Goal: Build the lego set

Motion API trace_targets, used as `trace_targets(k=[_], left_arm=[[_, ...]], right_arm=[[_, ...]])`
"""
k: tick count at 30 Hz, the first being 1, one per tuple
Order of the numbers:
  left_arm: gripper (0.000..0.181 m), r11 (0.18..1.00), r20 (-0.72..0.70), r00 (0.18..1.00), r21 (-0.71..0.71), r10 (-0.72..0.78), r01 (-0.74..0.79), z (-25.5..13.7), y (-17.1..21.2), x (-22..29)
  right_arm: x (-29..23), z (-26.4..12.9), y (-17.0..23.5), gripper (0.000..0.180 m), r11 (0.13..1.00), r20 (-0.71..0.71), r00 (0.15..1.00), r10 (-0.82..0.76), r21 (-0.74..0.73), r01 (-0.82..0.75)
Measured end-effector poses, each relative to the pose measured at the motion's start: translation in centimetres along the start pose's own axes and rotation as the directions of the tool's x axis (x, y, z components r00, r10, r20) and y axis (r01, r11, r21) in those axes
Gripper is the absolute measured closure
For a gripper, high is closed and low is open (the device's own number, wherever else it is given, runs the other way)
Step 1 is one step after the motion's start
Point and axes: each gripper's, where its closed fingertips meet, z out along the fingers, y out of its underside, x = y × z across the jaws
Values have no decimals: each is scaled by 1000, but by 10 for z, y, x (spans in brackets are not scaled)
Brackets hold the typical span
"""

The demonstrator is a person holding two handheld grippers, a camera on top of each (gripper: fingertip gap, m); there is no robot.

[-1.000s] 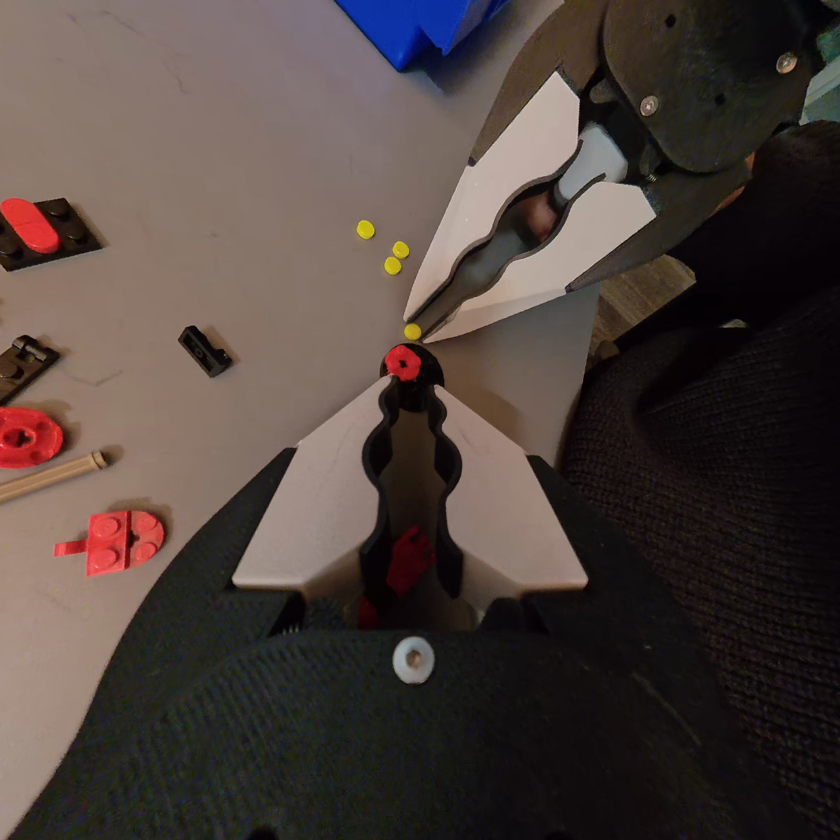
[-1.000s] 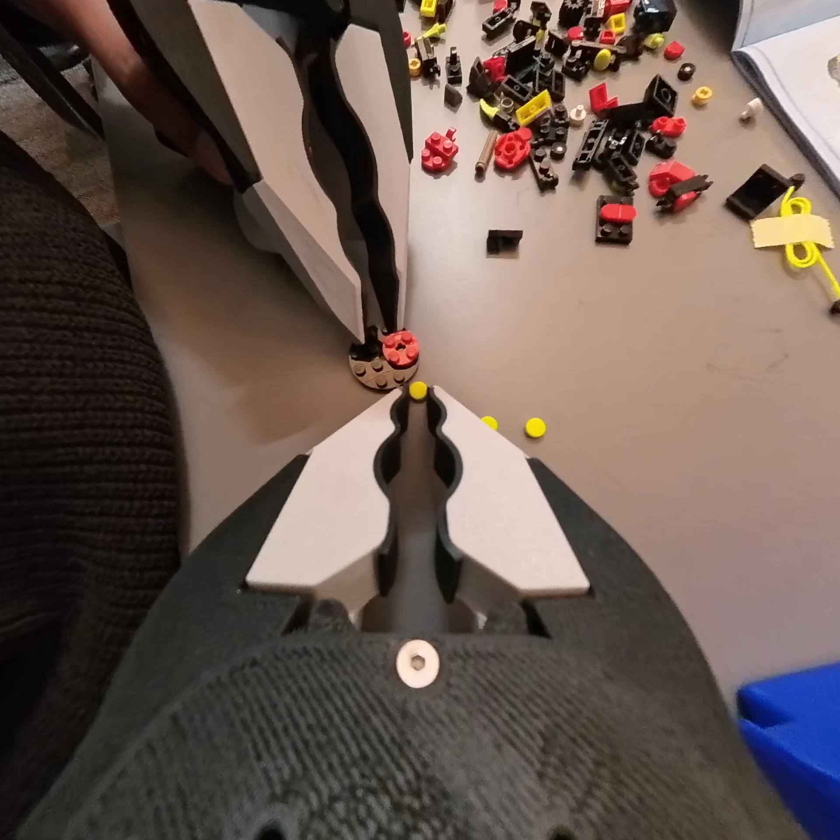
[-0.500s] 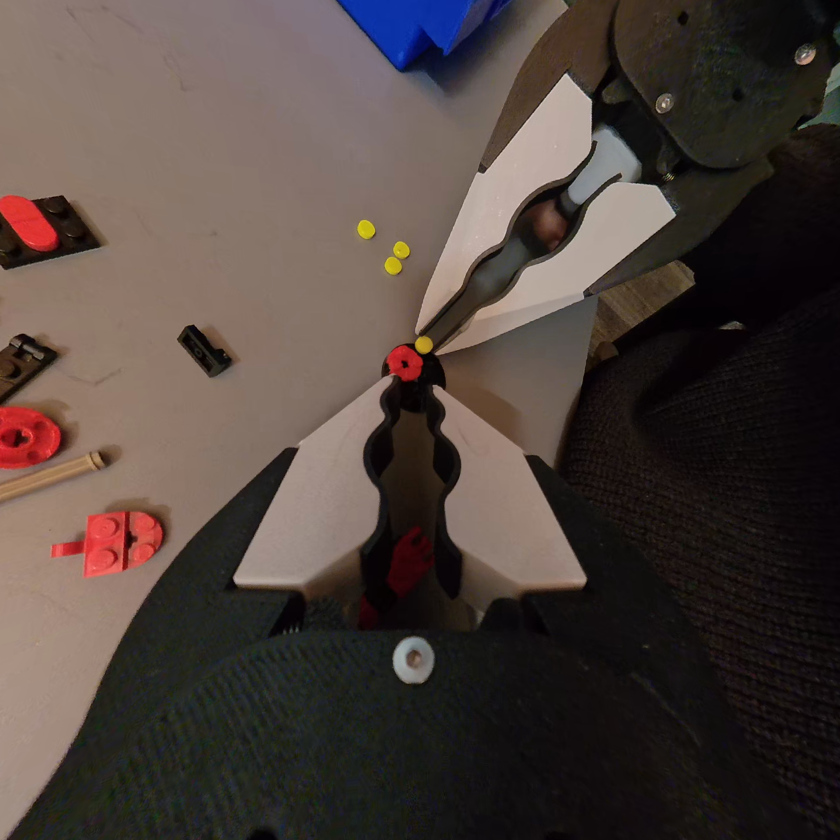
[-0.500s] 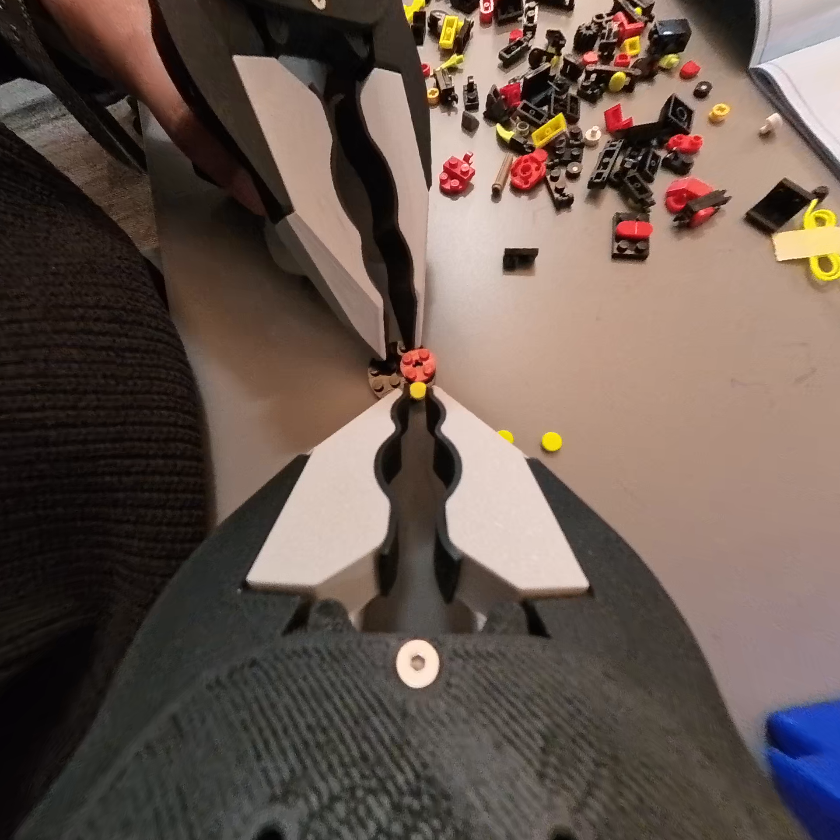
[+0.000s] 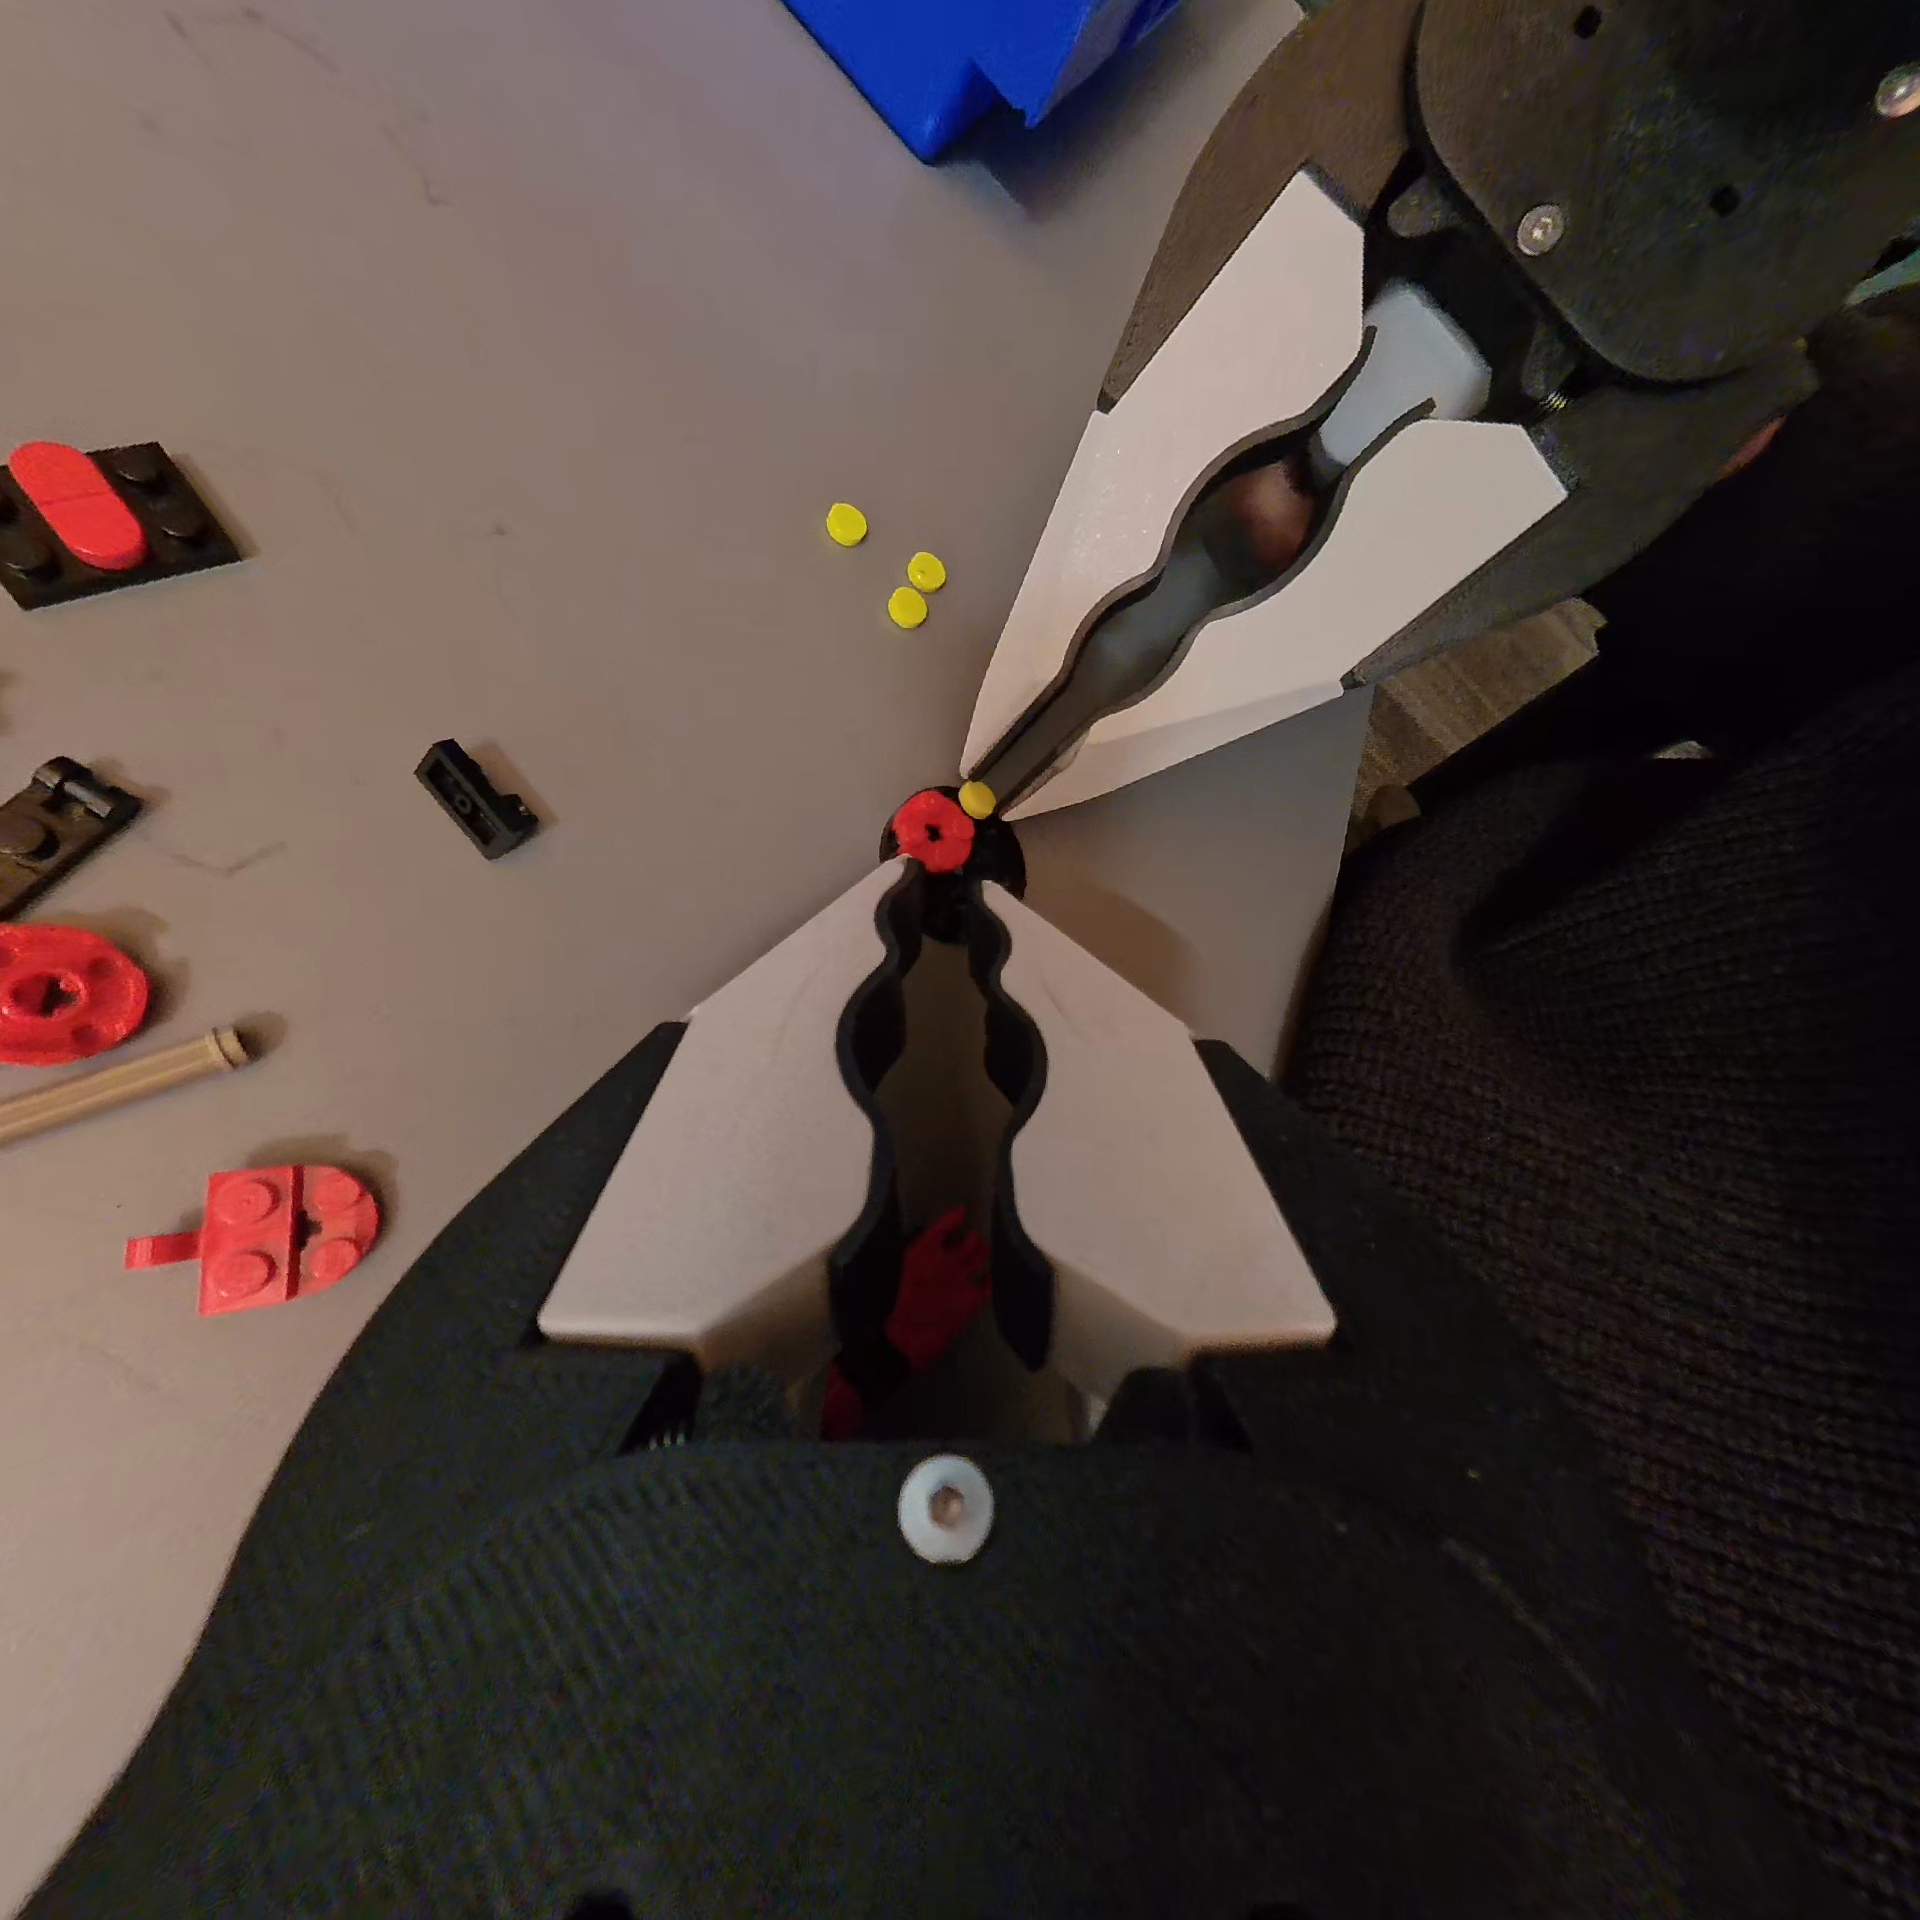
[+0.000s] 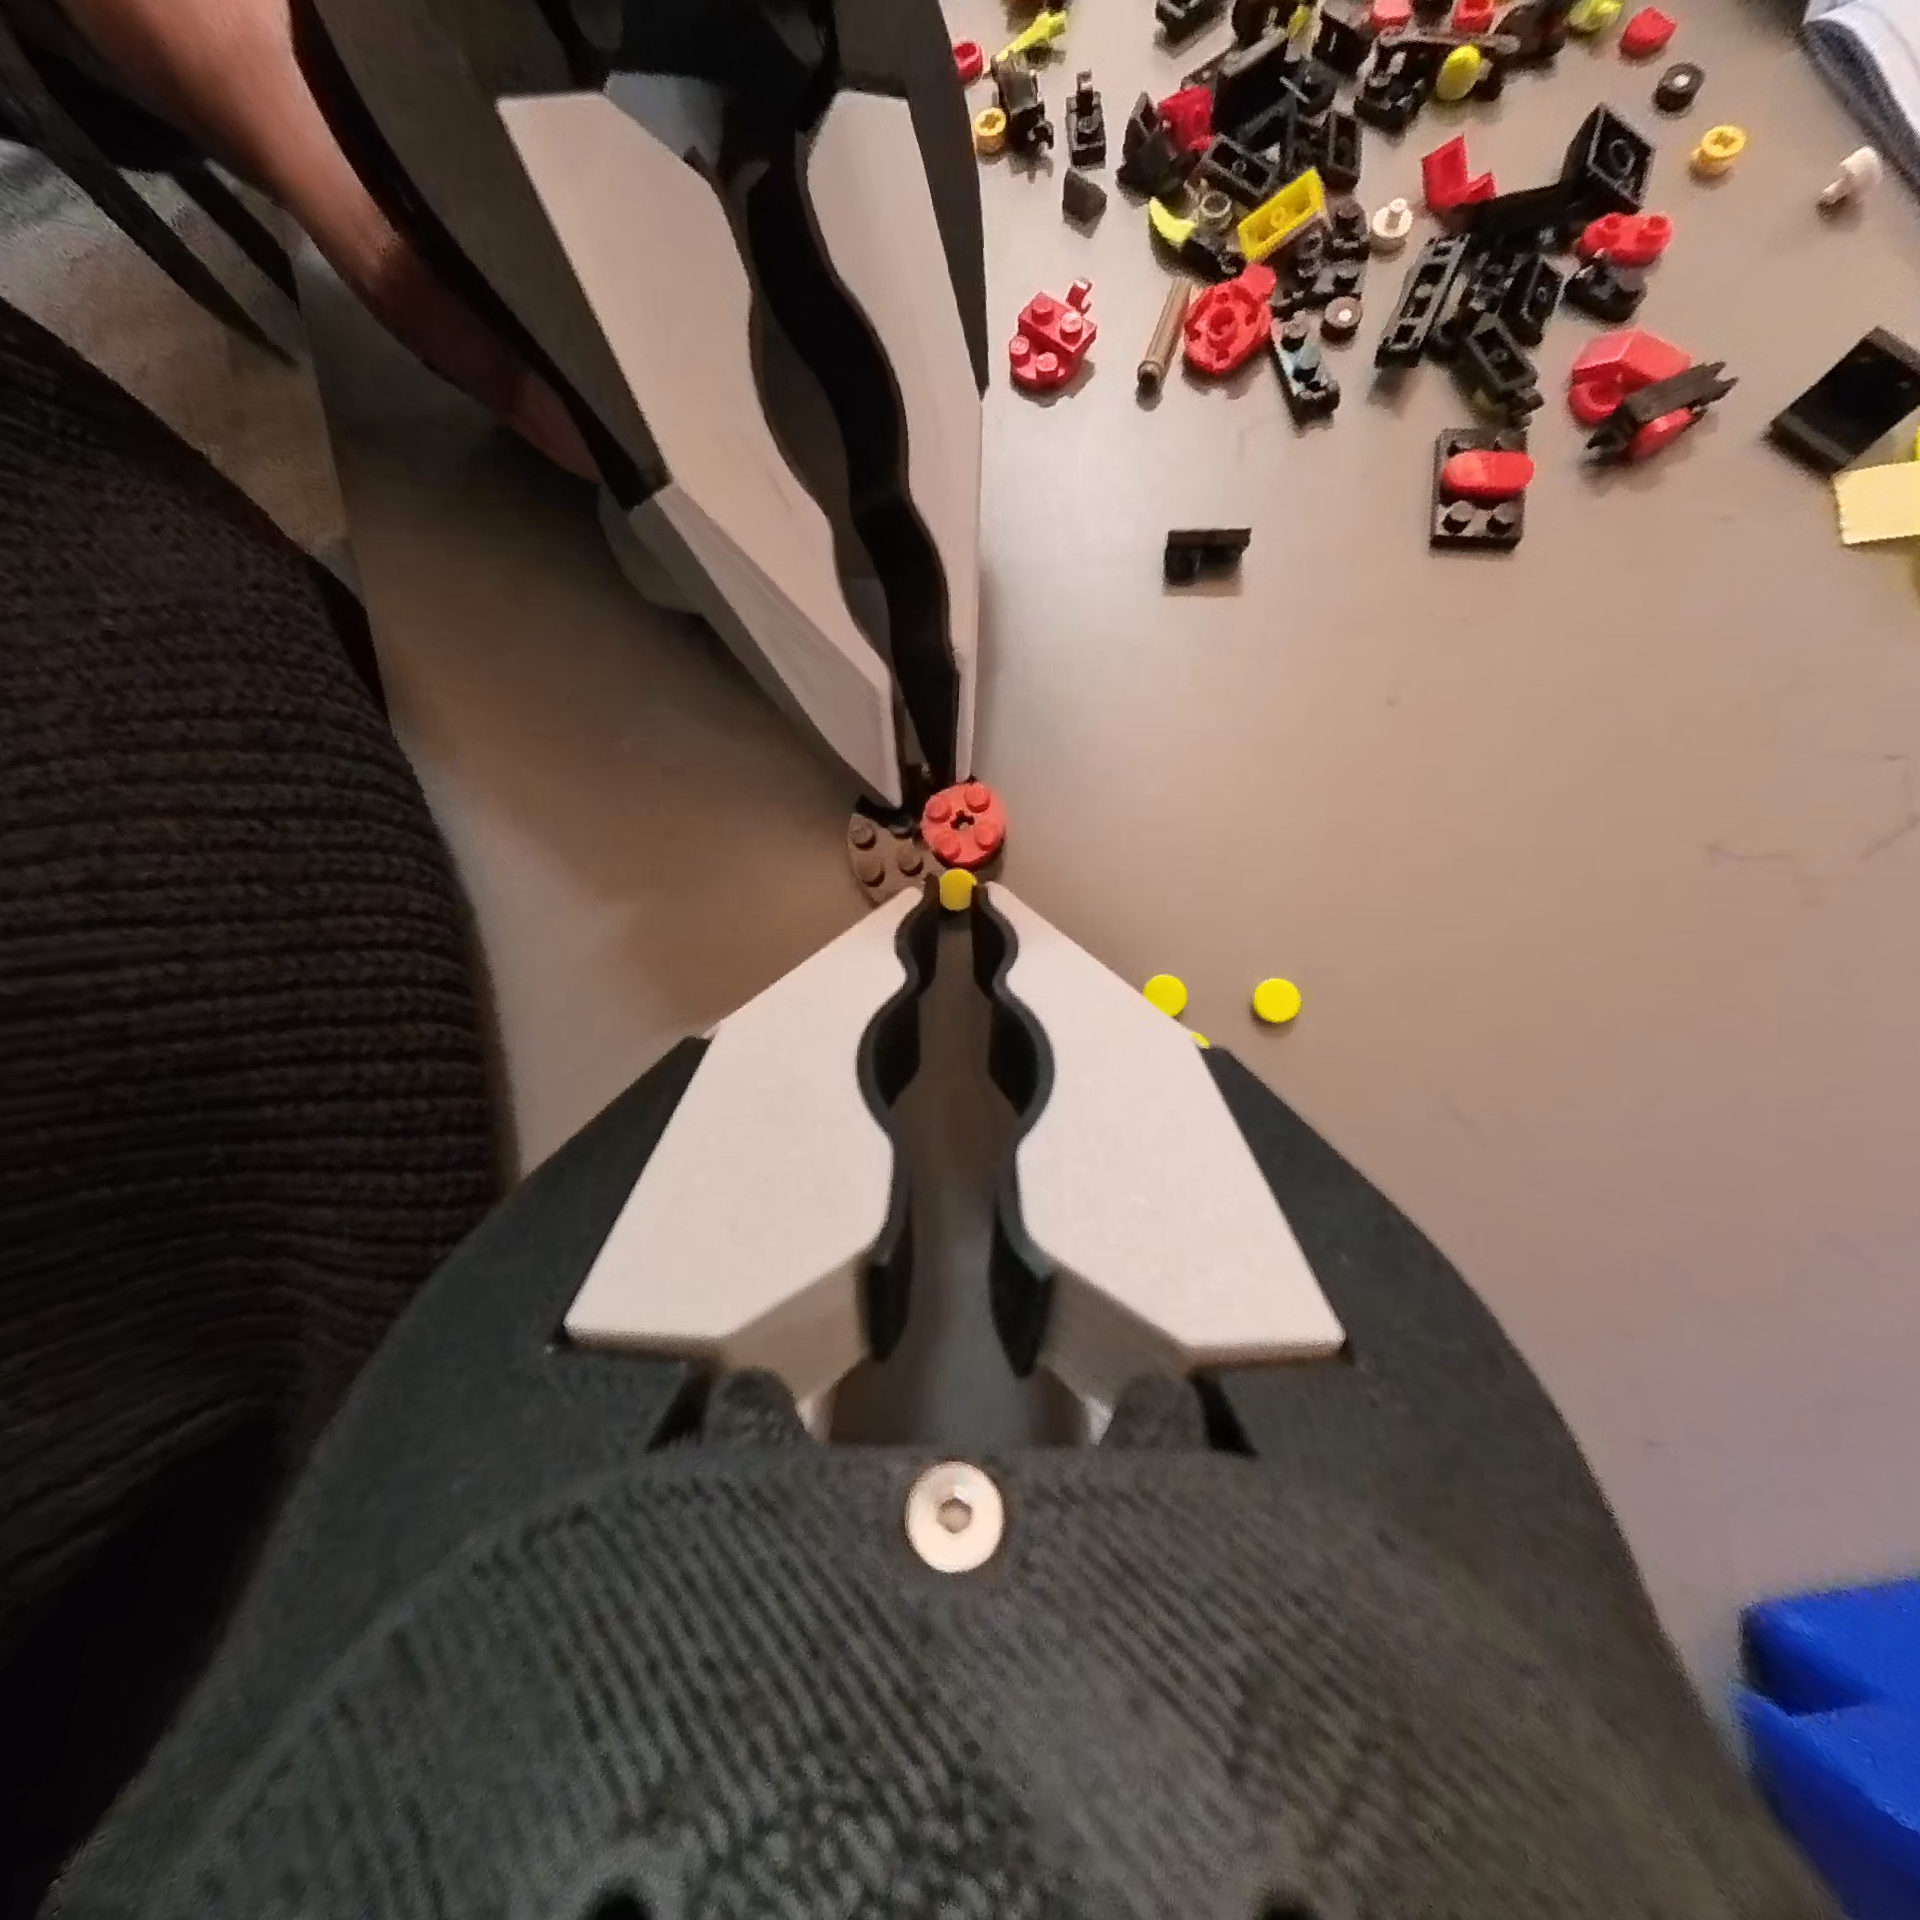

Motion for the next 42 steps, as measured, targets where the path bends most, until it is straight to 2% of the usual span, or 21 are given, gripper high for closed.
trace_targets(k=[8, 17, 21, 26, 30, 31, 32, 36, 40, 42], left_arm=[[177, 1000, 24, 1000, -2, 0, 0, 0, 0, -3], [180, 1000, 54, 998, -3, -13, 13, -1, 0, -6], [180, 1000, 66, 997, -9, -27, 28, -1, 0, -6], [180, 1000, 71, 997, -12, -23, 24, -1, 1, -6], [180, 999, 49, 998, -11, -40, 40, -2, 1, -6], [180, 999, 39, 998, -9, -49, 50, -2, 0, -6], [180, 998, 32, 998, -7, -57, 58, -2, 0, -6], [180, 999, 36, 998, -5, -47, 47, -2, 1, -7], [180, 999, 40, 998, -6, -39, 39, -2, 1, -7], [180, 999, 42, 998, -6, -42, 42, -2, 1, -7]], right_arm=[[-1, 2, 0, 175, 989, 25, 996, 82, -129, -78], [-1, 4, 0, 175, 947, 27, 993, 119, -304, -105], [-1, 4, 1, 175, 919, 25, 982, 186, -357, -165], [-1, 5, 1, 175, 898, 5, 993, 119, -427, -105], [-1, 4, 0, 175, 941, 25, 996, 86, -332, -73], [-1, 1, -1, 170, 955, 26, 995, 94, -286, -83], [0, -3, -4, 159, 968, 28, 993, 113, -227, -104], [11, -21, -8, 162, 966, 45, 965, 260, -26, -259], [7, -16, -10, 170, 939, 89, 938, 336, 39, -340], [4, -8, -10, 171, 950, 76, 948, 309, 18, -311]])
